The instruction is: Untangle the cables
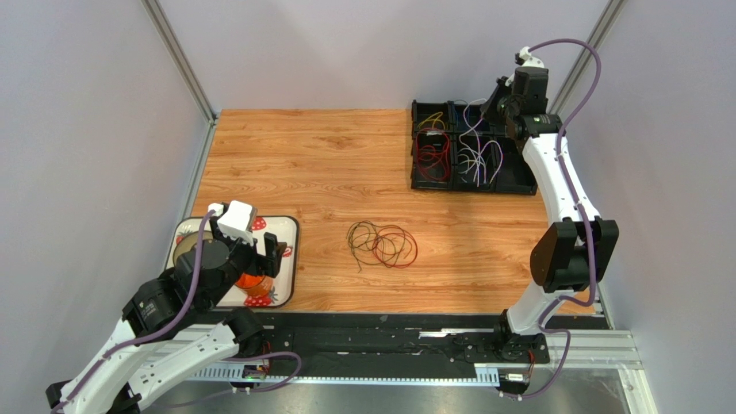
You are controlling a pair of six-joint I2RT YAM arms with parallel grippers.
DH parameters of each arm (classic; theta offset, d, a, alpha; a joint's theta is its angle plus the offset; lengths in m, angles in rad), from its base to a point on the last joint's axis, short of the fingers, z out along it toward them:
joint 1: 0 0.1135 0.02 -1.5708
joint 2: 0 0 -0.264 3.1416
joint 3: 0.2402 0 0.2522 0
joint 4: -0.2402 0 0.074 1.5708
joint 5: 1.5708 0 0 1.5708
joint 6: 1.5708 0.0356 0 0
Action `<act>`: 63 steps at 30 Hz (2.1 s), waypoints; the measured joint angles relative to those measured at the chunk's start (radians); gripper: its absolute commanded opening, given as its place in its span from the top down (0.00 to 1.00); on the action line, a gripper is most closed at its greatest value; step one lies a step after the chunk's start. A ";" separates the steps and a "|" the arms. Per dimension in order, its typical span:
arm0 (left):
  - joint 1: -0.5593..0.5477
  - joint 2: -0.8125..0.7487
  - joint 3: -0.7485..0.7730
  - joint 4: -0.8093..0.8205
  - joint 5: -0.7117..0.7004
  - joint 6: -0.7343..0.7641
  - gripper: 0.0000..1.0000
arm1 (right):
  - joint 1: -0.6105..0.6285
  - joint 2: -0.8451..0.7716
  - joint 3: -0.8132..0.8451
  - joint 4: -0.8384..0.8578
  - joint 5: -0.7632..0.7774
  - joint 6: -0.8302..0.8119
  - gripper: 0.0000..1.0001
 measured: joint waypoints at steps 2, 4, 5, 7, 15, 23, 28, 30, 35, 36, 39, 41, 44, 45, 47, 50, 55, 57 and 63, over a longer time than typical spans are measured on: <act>0.002 0.000 0.000 0.003 0.005 0.003 0.11 | 0.000 0.011 -0.018 0.022 0.000 -0.001 1.00; 0.003 0.000 -0.003 0.008 0.007 0.005 0.11 | 0.000 0.013 -0.056 0.061 0.005 -0.004 1.00; 0.005 0.000 -0.005 0.008 0.010 0.006 0.11 | 0.000 0.014 -0.079 0.077 0.008 -0.006 1.00; 0.007 0.000 -0.006 0.011 0.012 0.007 0.11 | 0.000 0.014 -0.123 0.105 0.014 -0.011 1.00; 0.011 0.000 -0.006 0.021 0.022 0.009 0.11 | -0.012 0.048 -0.211 0.161 0.061 -0.013 1.00; 0.013 0.000 -0.006 0.022 0.025 0.011 0.12 | -0.052 0.063 -0.272 0.193 0.079 -0.002 1.00; 0.013 0.000 -0.006 0.024 0.028 0.011 0.12 | -0.070 0.094 -0.283 0.226 0.083 0.006 1.00; 0.013 0.000 -0.006 0.024 0.028 0.011 0.12 | -0.072 0.113 -0.285 0.247 0.083 0.011 1.00; 0.014 0.000 -0.009 0.025 0.029 0.011 0.12 | -0.071 0.140 -0.320 0.287 0.078 0.021 1.00; 0.014 0.000 -0.011 0.026 0.029 0.011 0.12 | -0.071 0.143 -0.326 0.293 0.078 0.023 1.00; 0.016 0.000 -0.012 0.026 0.032 0.011 0.12 | -0.071 0.150 -0.341 0.298 0.074 0.028 1.00; 0.018 0.000 -0.012 0.027 0.032 0.011 0.12 | -0.071 0.155 -0.341 0.299 0.070 0.028 1.00; 0.021 0.000 -0.013 0.027 0.032 0.011 0.12 | -0.071 0.166 -0.336 0.285 0.051 0.029 1.00; 0.021 0.000 -0.013 0.027 0.033 0.011 0.12 | -0.071 0.175 -0.322 0.269 0.040 0.029 1.00; 0.021 0.000 -0.014 0.027 0.035 0.011 0.12 | -0.071 0.191 -0.297 0.247 0.021 0.029 1.00; 0.021 0.000 -0.016 0.027 0.039 0.011 0.12 | -0.071 0.203 -0.266 0.220 -0.006 0.030 1.00; 0.022 0.000 -0.016 0.027 0.045 0.011 0.12 | -0.059 0.211 -0.227 0.201 -0.027 0.032 1.00; 0.022 0.000 -0.016 0.027 0.048 0.011 0.12 | -0.045 0.222 -0.219 0.201 -0.027 0.033 1.00; 0.022 -0.003 -0.016 0.027 0.050 0.011 0.12 | -0.002 0.257 -0.231 0.204 -0.027 0.048 1.00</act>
